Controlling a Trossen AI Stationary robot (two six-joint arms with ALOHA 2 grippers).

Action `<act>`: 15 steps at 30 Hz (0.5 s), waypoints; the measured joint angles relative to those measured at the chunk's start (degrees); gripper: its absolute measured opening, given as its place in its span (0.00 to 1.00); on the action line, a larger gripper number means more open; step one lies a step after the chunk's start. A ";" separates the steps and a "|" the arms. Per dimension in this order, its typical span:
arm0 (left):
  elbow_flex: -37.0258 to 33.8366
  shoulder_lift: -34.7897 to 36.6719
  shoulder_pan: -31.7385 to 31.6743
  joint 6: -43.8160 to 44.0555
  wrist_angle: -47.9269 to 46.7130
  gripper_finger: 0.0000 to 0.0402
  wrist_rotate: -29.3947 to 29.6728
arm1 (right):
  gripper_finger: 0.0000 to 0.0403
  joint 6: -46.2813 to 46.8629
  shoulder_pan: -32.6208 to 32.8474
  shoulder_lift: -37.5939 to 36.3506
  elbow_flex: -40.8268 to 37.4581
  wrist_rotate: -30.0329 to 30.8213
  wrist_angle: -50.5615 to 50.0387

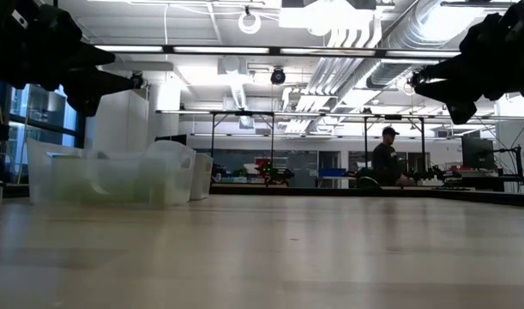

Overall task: Sort & place blocks by color
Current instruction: Return to Home Position

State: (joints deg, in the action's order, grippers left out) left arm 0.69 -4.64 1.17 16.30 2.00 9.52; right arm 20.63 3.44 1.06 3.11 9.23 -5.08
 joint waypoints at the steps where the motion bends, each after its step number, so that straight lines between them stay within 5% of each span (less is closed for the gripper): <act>1: 0.00 0.00 0.00 0.00 0.02 0.43 0.02 | 0.38 0.08 -0.02 0.02 0.00 0.31 0.00; 15: 0.00 0.00 0.00 -0.01 0.00 0.43 0.09 | 0.38 -4.04 -0.02 0.04 0.00 0.59 -0.09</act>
State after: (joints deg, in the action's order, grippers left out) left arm 0.69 -4.64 1.17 16.29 2.00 9.61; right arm 16.59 3.42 1.10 3.11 9.82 -5.17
